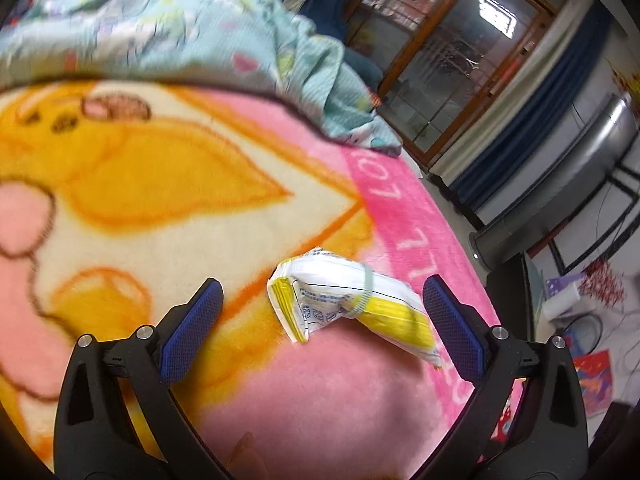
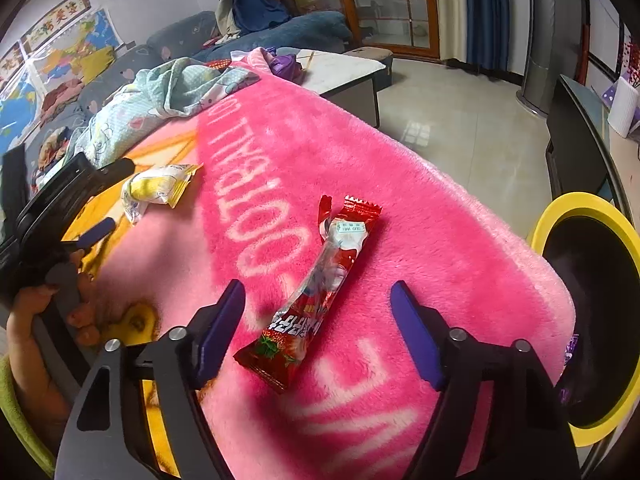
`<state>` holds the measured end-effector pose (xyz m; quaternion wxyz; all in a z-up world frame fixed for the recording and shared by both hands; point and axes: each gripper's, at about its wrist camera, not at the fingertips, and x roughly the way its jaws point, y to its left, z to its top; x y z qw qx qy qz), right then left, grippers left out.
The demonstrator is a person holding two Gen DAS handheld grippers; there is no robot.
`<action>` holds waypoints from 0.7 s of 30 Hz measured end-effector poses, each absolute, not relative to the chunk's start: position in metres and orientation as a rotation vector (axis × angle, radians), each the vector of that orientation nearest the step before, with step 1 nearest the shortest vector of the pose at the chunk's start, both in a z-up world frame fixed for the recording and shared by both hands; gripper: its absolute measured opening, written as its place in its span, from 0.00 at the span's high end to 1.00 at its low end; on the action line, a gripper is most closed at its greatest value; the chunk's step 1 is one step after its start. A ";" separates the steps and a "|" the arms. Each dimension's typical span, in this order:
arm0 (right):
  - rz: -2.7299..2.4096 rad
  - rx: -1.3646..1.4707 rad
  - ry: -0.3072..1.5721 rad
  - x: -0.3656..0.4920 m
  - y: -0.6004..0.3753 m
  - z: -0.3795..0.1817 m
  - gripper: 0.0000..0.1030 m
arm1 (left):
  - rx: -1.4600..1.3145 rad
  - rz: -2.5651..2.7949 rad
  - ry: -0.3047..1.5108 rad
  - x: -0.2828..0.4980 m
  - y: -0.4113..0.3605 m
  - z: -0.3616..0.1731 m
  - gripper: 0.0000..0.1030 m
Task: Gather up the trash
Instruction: 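Grasp the white-yellow snack bag with the left tool while the right tool grasps the red candy stick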
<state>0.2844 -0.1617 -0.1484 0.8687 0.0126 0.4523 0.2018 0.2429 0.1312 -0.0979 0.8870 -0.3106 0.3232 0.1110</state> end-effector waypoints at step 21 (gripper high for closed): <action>0.514 -0.028 0.919 0.269 -0.157 -0.149 0.86 | -0.553 0.137 0.729 0.250 0.100 -0.098 0.59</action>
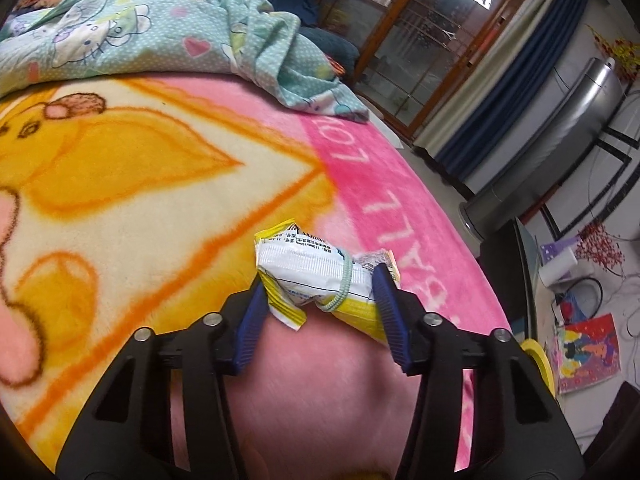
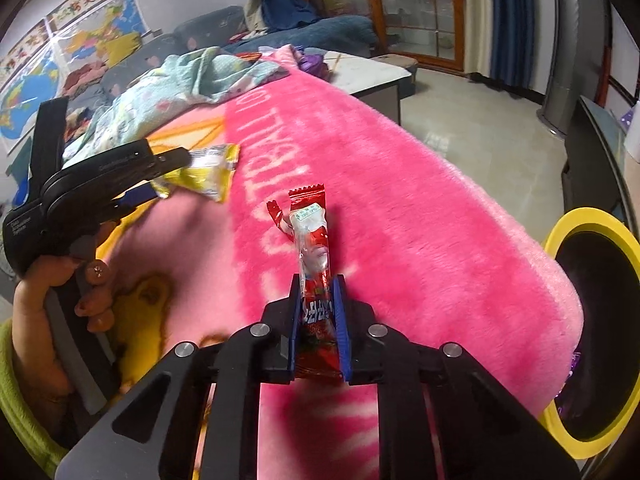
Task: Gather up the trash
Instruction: 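Grasp the white-yellow snack bag with the left tool while the right tool grasps the red candy stick, then carry the white-yellow bag and red candy stick over the yellow bin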
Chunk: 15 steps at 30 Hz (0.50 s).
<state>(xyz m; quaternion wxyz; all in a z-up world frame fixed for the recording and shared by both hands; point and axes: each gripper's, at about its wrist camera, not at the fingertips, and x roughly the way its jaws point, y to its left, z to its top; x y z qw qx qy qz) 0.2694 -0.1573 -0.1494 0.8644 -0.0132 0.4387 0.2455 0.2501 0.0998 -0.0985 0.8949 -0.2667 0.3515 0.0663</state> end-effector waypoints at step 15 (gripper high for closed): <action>0.509 0.040 0.878 0.268 -0.196 -0.127 0.87 | -0.471 -0.017 0.737 0.231 0.049 -0.081 0.65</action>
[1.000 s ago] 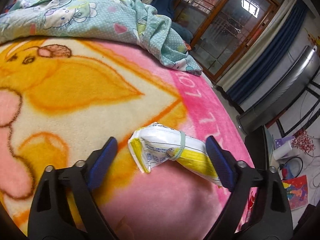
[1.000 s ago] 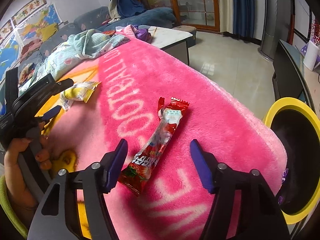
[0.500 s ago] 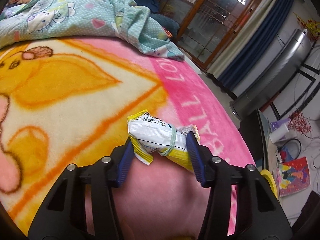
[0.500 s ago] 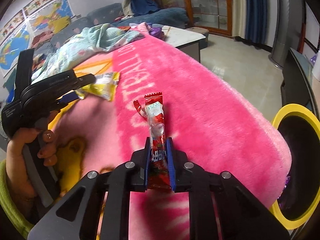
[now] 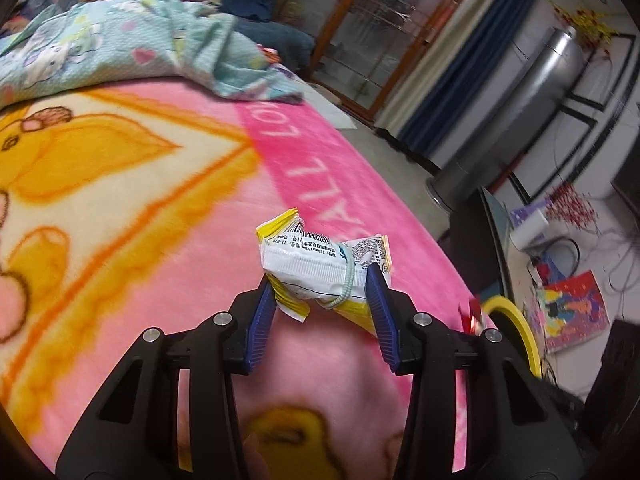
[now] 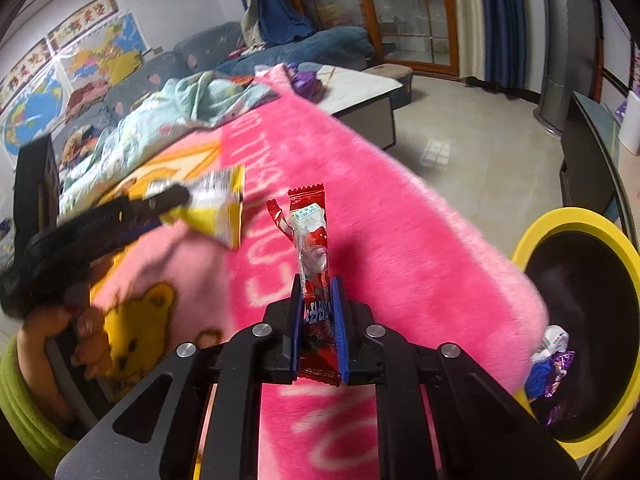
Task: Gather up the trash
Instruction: 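Carry the white-yellow bag and red candy stick over the yellow bin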
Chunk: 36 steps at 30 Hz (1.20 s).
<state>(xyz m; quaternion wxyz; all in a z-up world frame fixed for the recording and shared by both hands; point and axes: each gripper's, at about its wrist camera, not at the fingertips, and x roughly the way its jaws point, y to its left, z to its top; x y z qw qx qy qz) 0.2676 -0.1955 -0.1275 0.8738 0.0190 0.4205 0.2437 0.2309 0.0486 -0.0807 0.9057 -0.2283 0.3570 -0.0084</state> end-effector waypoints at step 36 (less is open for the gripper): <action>0.268 0.286 0.765 0.277 -0.340 -0.094 0.87 | -0.211 -0.336 0.709 0.211 -0.103 -0.044 0.65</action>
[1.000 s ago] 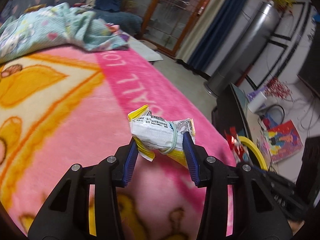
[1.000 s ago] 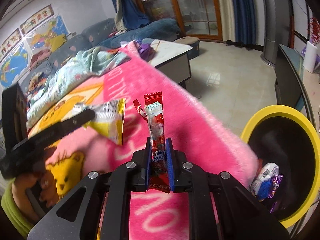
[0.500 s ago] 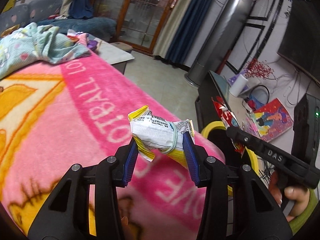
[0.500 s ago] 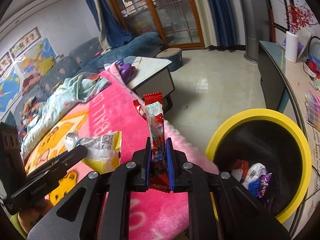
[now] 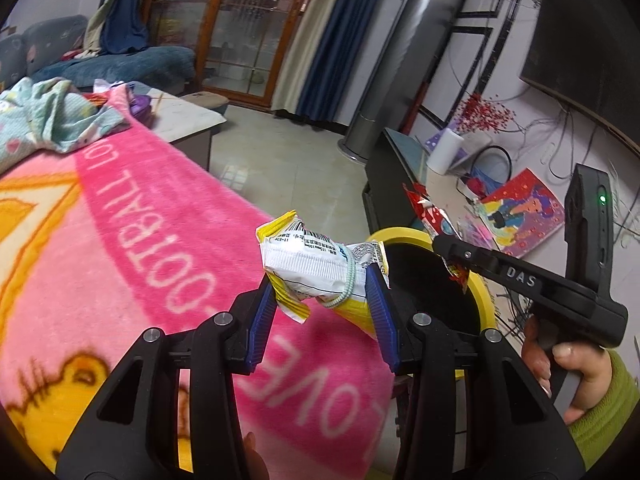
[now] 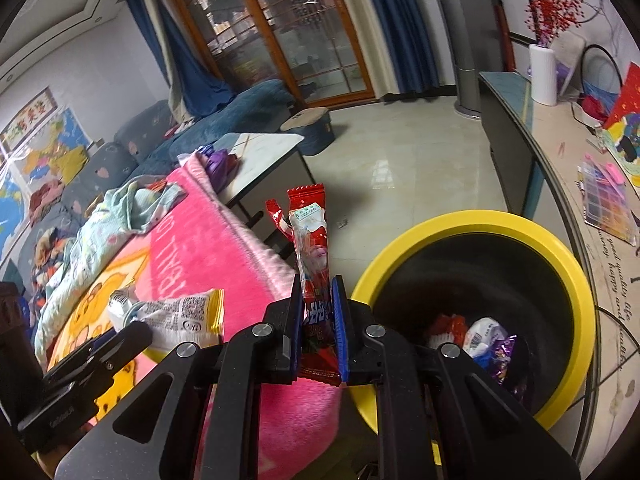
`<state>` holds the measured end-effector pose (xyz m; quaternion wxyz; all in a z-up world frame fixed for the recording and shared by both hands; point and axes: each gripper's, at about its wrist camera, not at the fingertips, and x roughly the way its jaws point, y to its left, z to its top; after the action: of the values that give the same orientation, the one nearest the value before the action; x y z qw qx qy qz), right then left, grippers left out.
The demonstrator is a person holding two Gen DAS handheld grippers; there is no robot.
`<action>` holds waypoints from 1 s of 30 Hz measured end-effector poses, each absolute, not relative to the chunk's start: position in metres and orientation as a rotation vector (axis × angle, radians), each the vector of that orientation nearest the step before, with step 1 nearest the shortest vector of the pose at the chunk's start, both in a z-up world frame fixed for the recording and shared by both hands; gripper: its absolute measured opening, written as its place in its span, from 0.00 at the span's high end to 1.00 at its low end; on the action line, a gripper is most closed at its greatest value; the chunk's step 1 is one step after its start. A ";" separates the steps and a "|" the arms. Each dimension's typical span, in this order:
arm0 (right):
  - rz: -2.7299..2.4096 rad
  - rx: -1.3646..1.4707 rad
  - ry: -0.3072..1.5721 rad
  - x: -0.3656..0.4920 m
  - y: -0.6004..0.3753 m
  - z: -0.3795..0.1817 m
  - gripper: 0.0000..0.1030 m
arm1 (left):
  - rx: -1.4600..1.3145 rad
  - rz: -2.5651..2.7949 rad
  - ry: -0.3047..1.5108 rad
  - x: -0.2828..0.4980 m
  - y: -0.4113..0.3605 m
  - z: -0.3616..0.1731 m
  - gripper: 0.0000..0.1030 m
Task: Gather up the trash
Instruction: 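Carry the white-yellow bag and red candy stick over the yellow bin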
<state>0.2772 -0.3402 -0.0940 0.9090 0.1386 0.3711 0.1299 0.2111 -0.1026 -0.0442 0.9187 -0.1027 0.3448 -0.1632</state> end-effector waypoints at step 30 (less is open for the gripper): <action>0.069 0.432 0.714 0.265 -0.451 -0.097 0.87 | -0.050 -0.504 0.691 0.198 -0.195 -0.042 0.65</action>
<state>0.2647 -0.4507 -0.0967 0.9137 0.2098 0.3465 0.0335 0.1977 -0.1954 -0.0424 0.9096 -0.0244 0.3351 -0.2443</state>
